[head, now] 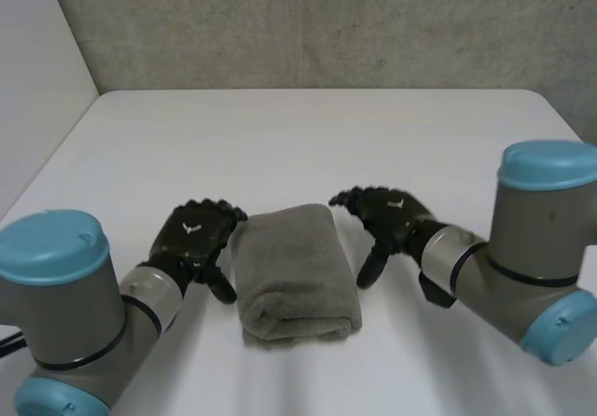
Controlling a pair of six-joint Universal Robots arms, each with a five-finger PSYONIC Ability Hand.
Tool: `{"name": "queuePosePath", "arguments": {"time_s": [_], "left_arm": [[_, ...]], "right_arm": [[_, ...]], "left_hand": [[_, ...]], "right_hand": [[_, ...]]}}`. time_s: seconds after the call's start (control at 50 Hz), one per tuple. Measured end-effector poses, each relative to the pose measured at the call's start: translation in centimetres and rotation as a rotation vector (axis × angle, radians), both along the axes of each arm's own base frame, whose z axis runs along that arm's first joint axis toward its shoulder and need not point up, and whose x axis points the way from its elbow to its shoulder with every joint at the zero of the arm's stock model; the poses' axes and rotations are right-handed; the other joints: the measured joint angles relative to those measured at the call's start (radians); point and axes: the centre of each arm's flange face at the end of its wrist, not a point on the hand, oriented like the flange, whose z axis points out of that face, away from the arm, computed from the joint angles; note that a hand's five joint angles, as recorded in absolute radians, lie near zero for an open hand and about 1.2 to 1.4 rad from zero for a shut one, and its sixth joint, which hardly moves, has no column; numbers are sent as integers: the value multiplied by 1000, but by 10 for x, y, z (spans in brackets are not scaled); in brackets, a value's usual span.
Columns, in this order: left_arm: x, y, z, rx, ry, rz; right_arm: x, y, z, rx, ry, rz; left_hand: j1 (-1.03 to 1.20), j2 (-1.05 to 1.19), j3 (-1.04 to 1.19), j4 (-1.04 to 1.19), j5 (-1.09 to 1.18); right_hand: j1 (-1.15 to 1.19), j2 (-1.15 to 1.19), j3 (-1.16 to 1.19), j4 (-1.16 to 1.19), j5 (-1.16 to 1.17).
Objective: Fold the towel.
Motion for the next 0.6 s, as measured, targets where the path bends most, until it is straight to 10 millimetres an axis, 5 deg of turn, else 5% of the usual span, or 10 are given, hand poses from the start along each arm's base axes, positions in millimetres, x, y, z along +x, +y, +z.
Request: {"name": "queuePosePath", "arguments": {"time_s": [0.12, 0.24, 0.32, 0.36, 0.48, 0.6], "left_arm": [[-2, -5, 31, -84, 45, 4], [-3, -10, 86, -199, 110, 9], [-4, -13, 123, -241, 154, 20], [-4, -14, 133, -245, 172, 25], [-5, -19, 154, -232, 258, 45], [6, -32, 150, -192, 287, 101]], "right_arm": [[-6, -2, 37, -88, -37, -21], [-16, -2, 90, -212, -83, -69], [-27, 0, 128, -312, -111, -151], [-31, 0, 136, -335, -113, -190], [-46, -8, 143, -356, -89, -322], [-55, -14, 140, -324, -61, -375]], "left_hand": [[0, -2, 0, 0, -2], [80, 106, 0, 0, 120], [860, 906, 0, 0, 911], [1020, 1061, 0, 0, 1071], [1027, 1077, 0, 0, 1095], [1031, 1077, 0, 0, 1095]], "right_hand": [[0, 0, 0, 0, 0], [0, 0, 0, 0, 0], [0, 0, 0, 0, 0], [0, 0, 0, 0, 0], [0, 0, 0, 0, 0], [0, 0, 0, 0, 0]]}}
